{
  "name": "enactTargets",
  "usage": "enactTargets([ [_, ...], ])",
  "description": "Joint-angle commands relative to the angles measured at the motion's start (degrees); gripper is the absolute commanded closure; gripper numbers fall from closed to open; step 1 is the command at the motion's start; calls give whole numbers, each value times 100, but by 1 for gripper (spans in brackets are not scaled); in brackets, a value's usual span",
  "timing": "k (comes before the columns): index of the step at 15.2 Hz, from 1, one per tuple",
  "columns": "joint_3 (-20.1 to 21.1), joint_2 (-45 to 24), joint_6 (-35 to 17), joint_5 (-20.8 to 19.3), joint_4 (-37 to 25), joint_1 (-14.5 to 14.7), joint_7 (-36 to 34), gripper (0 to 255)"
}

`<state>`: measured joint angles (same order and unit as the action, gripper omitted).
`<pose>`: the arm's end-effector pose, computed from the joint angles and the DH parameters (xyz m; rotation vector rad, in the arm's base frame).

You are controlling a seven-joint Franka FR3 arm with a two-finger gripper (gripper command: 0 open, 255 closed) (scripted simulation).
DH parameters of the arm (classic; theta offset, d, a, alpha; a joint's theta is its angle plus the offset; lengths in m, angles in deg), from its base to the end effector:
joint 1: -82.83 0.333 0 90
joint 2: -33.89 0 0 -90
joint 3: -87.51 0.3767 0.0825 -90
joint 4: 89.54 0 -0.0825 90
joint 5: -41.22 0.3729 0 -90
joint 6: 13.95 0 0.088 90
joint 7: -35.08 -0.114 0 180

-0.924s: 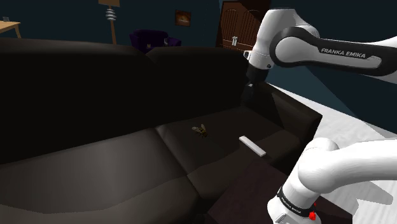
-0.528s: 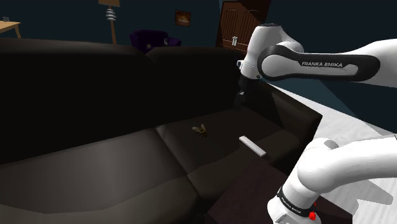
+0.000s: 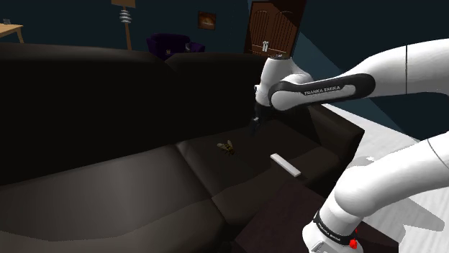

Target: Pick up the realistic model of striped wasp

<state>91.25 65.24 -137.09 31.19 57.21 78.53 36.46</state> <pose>0.3496 -0.0089 0.5116 2.9430 0.1373 0.1898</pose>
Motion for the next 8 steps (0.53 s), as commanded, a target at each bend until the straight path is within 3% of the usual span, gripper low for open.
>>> enactTargets([
  [1,8,-352,-451,-121,50,-108,-149,0],
  [8,107,-1883,-1849,-763,-166,-539,-895,0],
])
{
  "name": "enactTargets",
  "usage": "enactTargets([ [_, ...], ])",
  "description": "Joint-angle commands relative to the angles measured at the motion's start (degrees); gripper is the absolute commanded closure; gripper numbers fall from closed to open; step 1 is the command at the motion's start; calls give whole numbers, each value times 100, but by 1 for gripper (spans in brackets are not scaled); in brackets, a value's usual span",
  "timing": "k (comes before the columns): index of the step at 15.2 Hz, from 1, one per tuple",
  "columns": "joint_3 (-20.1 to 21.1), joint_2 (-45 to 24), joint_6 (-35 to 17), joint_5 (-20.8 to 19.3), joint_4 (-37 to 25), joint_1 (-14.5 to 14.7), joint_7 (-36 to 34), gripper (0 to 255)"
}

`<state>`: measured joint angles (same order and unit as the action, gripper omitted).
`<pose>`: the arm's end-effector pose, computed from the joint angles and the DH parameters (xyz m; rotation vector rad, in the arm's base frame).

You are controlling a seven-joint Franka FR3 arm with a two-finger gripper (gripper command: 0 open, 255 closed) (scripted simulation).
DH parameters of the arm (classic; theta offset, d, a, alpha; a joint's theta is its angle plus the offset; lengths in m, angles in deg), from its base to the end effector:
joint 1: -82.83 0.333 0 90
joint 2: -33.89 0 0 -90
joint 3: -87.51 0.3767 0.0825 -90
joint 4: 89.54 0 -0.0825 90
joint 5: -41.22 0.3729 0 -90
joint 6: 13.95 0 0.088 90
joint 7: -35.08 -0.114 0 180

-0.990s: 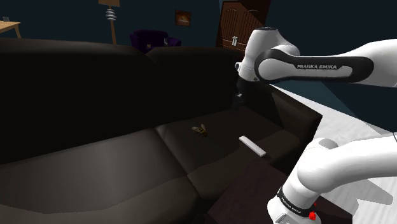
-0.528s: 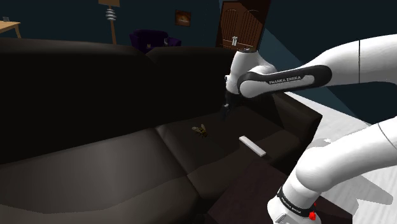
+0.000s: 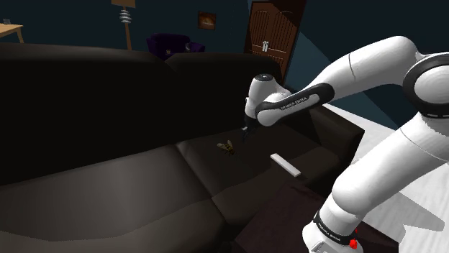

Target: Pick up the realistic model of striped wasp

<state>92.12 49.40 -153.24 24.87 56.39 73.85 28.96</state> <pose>0.4197 -0.0332 0.4399 2.9117 0.0269 0.2250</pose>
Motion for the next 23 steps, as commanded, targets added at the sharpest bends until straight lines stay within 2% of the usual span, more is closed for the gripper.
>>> enactTargets([
  [1,33,-532,-403,-259,-155,-136,-281,0],
  [7,-43,-1951,-1206,-1203,-786,-388,-1228,0],
  [13,-414,-3337,-1704,-2017,-1707,-321,-2098,0],
  [19,-803,-4674,-2015,-2329,-2838,-187,-2603,0],
  [23,-923,-5014,-2174,-2430,-3032,-115,-2767,0],
])
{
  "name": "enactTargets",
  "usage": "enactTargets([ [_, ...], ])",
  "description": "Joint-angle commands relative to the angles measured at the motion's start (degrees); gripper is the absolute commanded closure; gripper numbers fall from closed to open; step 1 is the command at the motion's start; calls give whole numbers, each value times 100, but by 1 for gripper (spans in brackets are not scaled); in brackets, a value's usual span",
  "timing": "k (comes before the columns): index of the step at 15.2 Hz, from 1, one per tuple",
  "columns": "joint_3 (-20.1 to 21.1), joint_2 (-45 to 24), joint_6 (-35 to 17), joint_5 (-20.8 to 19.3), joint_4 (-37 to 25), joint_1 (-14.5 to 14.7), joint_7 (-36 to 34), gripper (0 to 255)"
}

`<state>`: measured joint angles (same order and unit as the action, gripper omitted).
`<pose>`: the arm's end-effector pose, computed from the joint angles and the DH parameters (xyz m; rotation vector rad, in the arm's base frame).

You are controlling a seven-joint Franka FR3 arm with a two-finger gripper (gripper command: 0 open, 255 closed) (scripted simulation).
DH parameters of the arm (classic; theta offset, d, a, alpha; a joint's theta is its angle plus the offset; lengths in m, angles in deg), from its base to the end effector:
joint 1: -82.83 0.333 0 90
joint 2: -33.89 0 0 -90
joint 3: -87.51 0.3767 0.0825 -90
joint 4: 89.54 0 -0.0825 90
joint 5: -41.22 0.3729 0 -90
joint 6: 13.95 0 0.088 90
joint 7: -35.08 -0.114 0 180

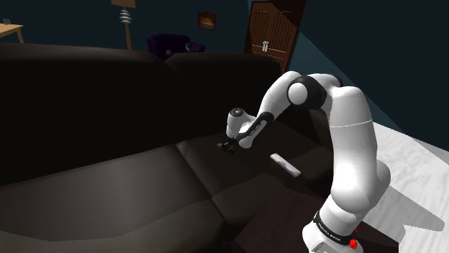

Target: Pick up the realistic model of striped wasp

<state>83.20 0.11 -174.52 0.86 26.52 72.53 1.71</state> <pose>0.6226 -0.1288 0.2180 2.8165 -0.2438 0.3119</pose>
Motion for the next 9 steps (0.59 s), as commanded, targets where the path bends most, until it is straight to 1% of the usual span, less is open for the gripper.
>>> enactTargets([
  [1,-63,-157,-92,-59,-71,39,-86,0],
  [6,-171,-418,-252,-158,-177,119,-239,0],
  [7,-180,-402,-262,-168,-151,121,-245,255],
  [9,-181,-398,-263,-169,-146,122,-248,255],
])
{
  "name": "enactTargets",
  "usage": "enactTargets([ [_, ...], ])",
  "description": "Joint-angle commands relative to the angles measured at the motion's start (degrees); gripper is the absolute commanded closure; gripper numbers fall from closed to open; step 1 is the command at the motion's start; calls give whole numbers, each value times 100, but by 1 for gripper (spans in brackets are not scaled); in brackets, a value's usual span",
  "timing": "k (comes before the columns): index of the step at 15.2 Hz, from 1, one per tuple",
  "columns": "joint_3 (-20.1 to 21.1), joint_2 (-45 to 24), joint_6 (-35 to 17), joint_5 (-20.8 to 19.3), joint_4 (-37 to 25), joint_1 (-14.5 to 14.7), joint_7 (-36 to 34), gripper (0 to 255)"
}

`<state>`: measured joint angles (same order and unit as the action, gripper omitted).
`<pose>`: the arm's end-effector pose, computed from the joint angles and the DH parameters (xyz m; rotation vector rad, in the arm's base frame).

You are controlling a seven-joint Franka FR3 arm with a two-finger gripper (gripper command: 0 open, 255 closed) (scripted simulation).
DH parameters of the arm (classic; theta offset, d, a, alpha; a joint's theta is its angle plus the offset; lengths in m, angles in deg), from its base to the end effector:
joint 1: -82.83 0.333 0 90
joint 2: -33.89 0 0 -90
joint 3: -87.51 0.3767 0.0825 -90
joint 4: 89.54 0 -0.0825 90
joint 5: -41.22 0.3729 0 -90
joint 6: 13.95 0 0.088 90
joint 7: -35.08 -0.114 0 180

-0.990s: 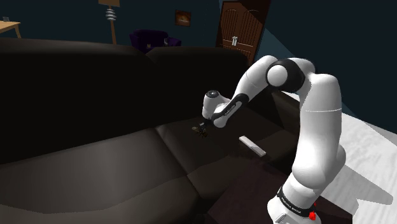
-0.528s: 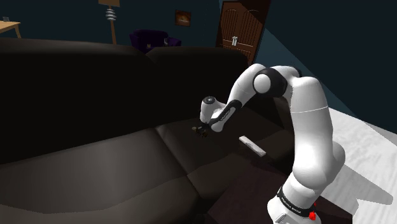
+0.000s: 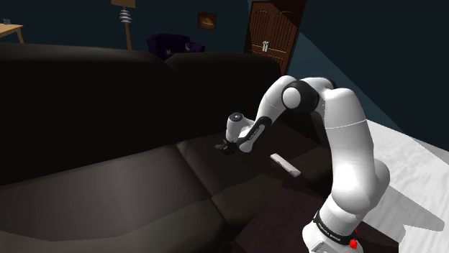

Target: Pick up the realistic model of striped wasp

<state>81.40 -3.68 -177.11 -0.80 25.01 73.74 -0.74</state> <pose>0.6265 -0.1298 0.1889 2.8146 -0.2462 0.3177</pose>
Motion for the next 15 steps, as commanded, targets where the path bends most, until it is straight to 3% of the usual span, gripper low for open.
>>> enactTargets([
  [1,-2,-26,-6,-4,0,3,-4,255],
  [7,8,-40,7,9,-27,-1,7,255],
  [15,253,536,372,245,189,-180,355,255],
])
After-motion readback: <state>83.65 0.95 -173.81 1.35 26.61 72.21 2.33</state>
